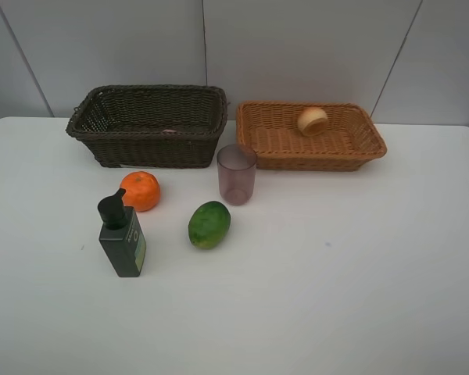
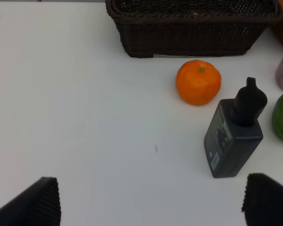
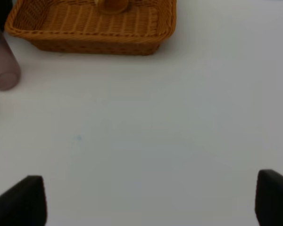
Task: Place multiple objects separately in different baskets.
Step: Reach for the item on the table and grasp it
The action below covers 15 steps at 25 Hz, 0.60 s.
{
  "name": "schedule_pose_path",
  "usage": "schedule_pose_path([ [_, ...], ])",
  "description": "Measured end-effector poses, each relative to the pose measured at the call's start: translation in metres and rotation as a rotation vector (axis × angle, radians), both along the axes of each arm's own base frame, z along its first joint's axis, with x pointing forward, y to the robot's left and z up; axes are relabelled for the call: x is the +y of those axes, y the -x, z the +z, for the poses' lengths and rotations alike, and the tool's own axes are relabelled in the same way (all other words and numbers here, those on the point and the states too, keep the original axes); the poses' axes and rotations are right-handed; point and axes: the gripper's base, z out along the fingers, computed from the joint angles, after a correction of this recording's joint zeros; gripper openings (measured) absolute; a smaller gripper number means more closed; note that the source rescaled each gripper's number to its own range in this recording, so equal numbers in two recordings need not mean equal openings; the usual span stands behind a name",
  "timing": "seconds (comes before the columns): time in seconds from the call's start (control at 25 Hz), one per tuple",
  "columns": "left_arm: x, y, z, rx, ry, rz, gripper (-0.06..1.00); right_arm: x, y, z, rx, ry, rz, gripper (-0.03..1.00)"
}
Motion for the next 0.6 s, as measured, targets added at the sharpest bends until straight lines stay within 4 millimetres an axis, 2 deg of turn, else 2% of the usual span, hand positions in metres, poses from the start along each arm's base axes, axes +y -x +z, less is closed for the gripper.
schedule_pose_path([
  [0.36,0.0000,0.0000,0.0000,0.000,0.000,0.000,1.00,0.0006,0.0023,-0.0045,-0.013,-0.010,0.006,0.95],
  [0.6,0.0000,0.0000,0.0000,0.000,0.000,0.000,1.00,0.0022,-0.0054,-0.0074,-0.069,-0.018,0.013,0.95],
])
